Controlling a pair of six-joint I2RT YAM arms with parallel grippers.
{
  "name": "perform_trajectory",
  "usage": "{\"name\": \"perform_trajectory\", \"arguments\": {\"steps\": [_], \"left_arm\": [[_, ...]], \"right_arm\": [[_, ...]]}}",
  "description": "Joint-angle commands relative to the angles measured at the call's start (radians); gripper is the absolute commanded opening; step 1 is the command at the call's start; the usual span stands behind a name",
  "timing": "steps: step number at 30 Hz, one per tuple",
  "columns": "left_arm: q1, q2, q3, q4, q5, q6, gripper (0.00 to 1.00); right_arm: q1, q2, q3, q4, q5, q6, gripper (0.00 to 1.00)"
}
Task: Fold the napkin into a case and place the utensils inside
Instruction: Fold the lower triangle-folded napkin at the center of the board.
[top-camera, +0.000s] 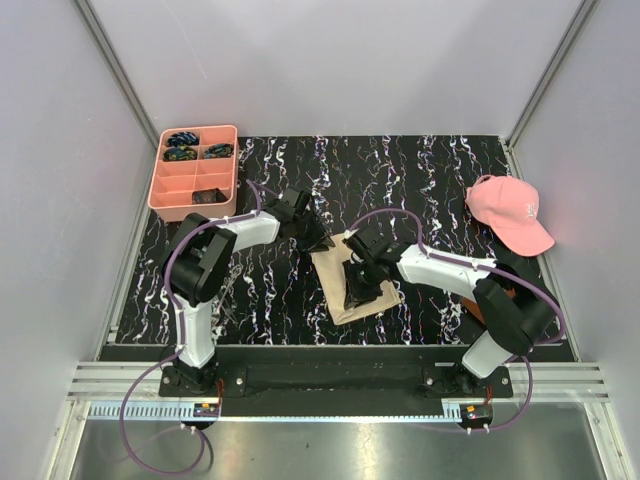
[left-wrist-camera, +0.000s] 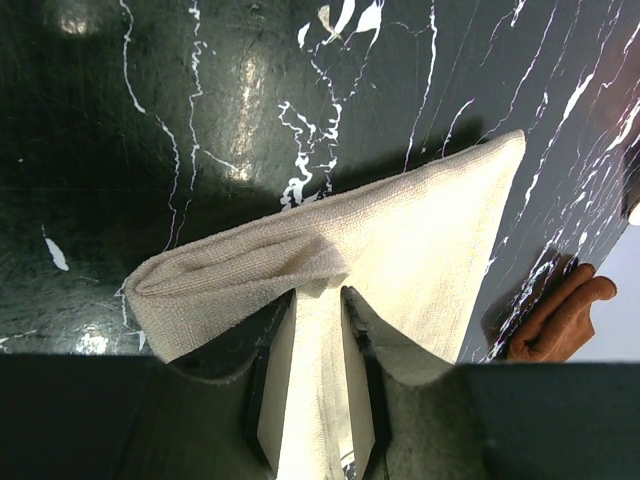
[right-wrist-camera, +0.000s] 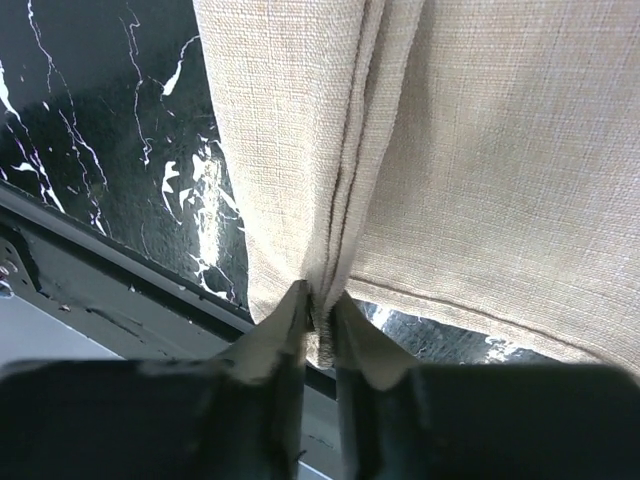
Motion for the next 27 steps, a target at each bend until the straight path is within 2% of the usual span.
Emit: {"name": "perform_trajectory", "arguments": {"steps": [1, 8, 13, 15, 16, 20, 23, 27], "left_arm": [[-0.005, 0.022, 0.037, 0.044, 0.002, 0.006, 0.30], [-0.005, 0.047, 0.060, 0.058, 0.011, 0.008, 0.29], [-0.005, 0.050, 0.077, 0.057, 0.012, 0.041, 0.29], [-0.008, 0.012, 0.071, 0.060, -0.001, 0.077, 0.34], [-0.011, -0.007, 0.068, 0.058, -0.007, 0.090, 0.41], [-0.018, -0.090, 0.068, 0.005, -0.020, 0.165, 0.57], [-0.021, -0.162, 0.066, -0.052, -0.066, 0.222, 0.58], [-0.021, -0.177, 0.094, -0.139, -0.142, 0.302, 0.49]], "right_arm": [[0.006, -0.036, -0.025, 0.001, 0.045, 0.002, 0.17], [0.006, 0.001, -0.090, 0.040, 0.108, -0.009, 0.00], [0.006, 0.026, -0.151, 0.136, 0.116, 0.014, 0.00], [0.006, 0.033, -0.170, 0.174, 0.114, 0.016, 0.00], [0.003, 0.036, -0.173, 0.178, 0.111, 0.016, 0.00], [-0.008, 0.038, -0.182, 0.205, 0.082, 0.026, 0.00], [-0.020, 0.035, -0.196, 0.230, 0.050, 0.037, 0.00], [-0.042, 0.032, -0.222, 0.286, -0.004, 0.051, 0.00]]}}
